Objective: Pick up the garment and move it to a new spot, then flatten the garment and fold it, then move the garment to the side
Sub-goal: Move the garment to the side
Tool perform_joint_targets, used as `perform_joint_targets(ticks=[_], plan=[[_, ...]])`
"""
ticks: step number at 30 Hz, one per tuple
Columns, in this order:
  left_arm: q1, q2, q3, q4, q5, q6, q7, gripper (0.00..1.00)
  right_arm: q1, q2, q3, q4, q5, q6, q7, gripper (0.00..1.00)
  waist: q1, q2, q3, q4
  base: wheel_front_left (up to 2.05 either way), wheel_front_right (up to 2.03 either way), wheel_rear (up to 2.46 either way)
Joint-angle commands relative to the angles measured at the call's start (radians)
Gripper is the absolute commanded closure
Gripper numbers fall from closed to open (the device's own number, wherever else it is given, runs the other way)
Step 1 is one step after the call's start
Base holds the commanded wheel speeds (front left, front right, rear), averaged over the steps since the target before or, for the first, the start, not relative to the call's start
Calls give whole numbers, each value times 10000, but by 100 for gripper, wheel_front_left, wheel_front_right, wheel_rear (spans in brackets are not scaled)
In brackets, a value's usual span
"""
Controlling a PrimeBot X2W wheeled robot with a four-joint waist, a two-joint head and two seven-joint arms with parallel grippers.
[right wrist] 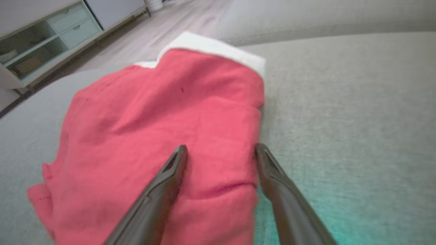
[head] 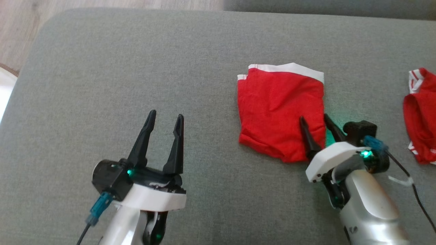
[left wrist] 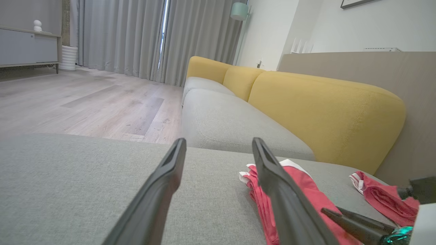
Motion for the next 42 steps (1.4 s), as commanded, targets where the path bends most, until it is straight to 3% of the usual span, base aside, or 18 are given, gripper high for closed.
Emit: perform_joint_targets(ticks=[1, 8, 9, 10, 16, 23, 32, 37, 42], plan=[[-387, 26, 268, -351, -50, 66, -51, 0, -336, -16, 302, -99, 63, -9, 91, 0, -1, 0, 71, 44, 0, 0, 0], [-622, 26, 36, -293, -99, 101, -51, 0, -1002, -16, 1090, 1405, 251, -9, 794, 0, -1, 0, 315, 309, 0, 0, 0], [-629, 26, 34, -283, -107, 109, -51, 0, -1069, -16, 1195, 1523, 286, -9, 810, 57, -1, 0, 327, 322, 0, 0, 0], [-631, 26, 35, -276, -112, 120, -51, 0, -1140, -16, 1266, 1617, 286, -9, 767, 100, -1, 0, 340, 327, 0, 0, 0], [-583, 26, 122, -232, -70, 159, -51, 0, -1617, -16, 1290, 1974, -378, -9, 56, 100, -1, 0, 267, 108, 0, 0, 0], [-613, 26, 252, -319, 69, 123, -51, 0, -1946, -91, 727, 1818, -2343, -9, -715, 100, -1, 0, 69, -631, 0, 0, 0], [-672, 26, 258, -474, 134, 97, -51, 0, -1934, -1109, 649, 771, -3591, -9, -628, 100, -1, 0, -128, -1569, 0, 0, 0], [-739, 26, 181, -524, 128, 102, -51, 0, -2122, -2489, 1257, 327, -3299, -9, -70, 100, -1, 0, -73, -1944, 0, 0, 0], [-873, 26, 57, -546, 109, 100, -51, 0, -2389, -4271, 2095, 267, -2336, -9, 570, 100, -1, 0, 136, -2032, 0, 0, 0]])
